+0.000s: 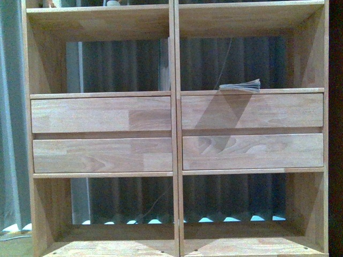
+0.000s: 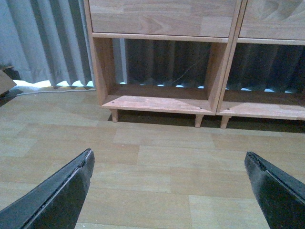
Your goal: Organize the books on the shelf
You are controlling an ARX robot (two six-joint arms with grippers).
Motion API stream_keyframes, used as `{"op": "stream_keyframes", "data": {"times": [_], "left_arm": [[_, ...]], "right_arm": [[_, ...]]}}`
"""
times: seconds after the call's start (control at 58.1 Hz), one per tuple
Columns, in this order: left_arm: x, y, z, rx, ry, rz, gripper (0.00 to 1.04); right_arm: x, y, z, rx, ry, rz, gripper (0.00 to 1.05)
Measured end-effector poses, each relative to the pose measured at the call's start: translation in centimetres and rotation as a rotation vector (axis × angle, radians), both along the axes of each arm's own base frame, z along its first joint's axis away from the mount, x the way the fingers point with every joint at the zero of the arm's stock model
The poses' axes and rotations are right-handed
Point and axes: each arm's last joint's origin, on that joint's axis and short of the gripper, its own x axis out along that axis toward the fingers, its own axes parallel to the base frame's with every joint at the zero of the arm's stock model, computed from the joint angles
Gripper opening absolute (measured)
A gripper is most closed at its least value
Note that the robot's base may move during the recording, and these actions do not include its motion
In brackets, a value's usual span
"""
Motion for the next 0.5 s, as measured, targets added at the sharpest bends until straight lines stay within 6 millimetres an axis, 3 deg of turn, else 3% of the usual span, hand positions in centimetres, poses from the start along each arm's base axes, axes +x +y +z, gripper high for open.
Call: {"op": "stream_keyframes", "data": {"times": [0.499], "left_arm": [[0.00,0.00,0.00,0.000,0.000,0.000,0.97]], "right_arm": [[0.00,0.00,0.00,0.000,0.000,0.000,0.98]]}}
